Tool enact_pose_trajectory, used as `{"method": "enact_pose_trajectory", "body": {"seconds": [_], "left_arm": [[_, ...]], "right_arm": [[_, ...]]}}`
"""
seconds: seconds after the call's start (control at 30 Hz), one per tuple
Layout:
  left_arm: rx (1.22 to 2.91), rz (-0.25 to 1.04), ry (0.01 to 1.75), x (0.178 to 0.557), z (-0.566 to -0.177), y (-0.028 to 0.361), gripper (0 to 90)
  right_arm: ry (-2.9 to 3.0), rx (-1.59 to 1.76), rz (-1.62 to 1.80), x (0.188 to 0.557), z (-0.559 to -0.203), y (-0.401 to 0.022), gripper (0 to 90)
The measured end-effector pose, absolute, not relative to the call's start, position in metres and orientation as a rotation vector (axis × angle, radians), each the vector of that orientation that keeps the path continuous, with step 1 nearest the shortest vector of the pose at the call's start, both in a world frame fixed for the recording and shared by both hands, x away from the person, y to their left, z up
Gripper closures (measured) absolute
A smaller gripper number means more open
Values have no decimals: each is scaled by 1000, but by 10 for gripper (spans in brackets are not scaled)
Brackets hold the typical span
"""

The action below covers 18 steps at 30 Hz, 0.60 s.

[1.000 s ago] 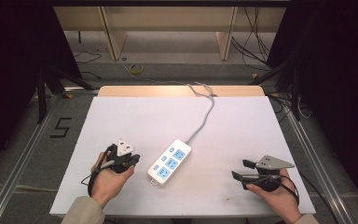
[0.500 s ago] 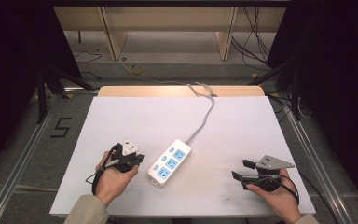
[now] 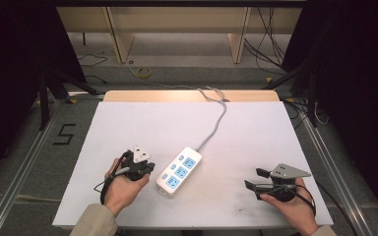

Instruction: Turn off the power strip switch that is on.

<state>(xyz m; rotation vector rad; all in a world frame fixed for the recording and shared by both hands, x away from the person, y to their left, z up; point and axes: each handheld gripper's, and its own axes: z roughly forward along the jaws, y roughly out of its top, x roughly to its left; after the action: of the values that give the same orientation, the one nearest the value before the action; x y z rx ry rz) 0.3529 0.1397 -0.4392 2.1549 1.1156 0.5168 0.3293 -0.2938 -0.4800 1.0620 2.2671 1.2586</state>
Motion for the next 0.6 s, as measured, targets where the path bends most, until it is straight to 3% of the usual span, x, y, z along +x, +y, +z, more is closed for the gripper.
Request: {"method": "enact_pose_trajectory", "body": {"seconds": [0.6], "left_arm": [[2192, 493, 1092, 356, -441, 128, 897]], "right_arm": [[2267, 1062, 1260, 329, -480, -294, 339]]}}
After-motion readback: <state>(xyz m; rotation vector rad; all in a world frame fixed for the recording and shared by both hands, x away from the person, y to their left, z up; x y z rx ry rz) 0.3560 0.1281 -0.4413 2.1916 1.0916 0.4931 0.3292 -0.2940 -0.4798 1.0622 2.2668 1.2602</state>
